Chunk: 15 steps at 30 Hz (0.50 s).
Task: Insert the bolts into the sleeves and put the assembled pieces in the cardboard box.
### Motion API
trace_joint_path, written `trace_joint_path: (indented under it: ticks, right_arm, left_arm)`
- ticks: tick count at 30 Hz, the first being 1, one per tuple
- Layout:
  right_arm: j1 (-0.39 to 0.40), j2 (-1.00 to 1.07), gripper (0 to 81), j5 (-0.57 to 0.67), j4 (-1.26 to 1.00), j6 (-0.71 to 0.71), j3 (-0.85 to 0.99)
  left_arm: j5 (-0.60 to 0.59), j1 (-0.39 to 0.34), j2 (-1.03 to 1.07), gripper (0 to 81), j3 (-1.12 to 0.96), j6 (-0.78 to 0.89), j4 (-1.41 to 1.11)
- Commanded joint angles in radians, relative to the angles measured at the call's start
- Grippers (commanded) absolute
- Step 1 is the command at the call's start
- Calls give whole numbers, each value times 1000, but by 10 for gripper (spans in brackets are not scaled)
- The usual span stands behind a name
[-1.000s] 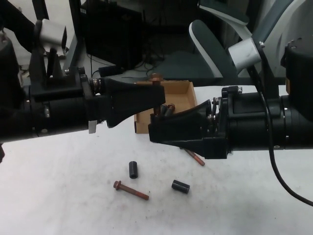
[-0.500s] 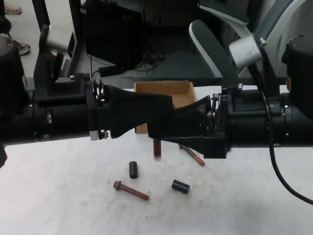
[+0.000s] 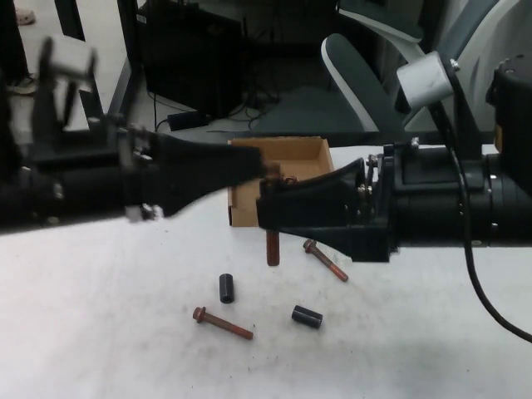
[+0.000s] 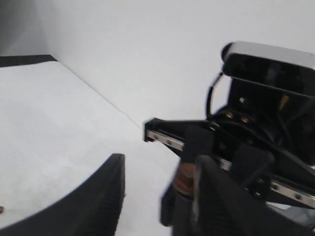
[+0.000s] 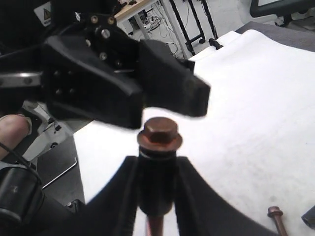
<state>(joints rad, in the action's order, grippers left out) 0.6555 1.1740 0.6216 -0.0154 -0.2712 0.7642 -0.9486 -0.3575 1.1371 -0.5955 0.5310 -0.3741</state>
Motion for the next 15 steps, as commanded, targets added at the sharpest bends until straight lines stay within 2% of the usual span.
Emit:
trace_joint_path:
  ticks: [1,6,10,12,15]
  right_arm:
    - [1,-32,0,29,64,33,14]
    - [1,-31,0,26,70,35,14]
    - [-1,-31,0,-61,98,31,14]
    - [-14,-27,0,-66,115,28,14]
    - [-44,-5,3,-86,137,27,39]
  left_arm:
    - [-17,84,-10,428,-2,-16,-3]
    - [-30,89,-12,428,-2,1,-3]
    - [-15,104,-15,421,-2,33,-3]
    - [-22,123,-23,388,-2,76,-3]
    - [-33,156,-47,282,-2,61,40]
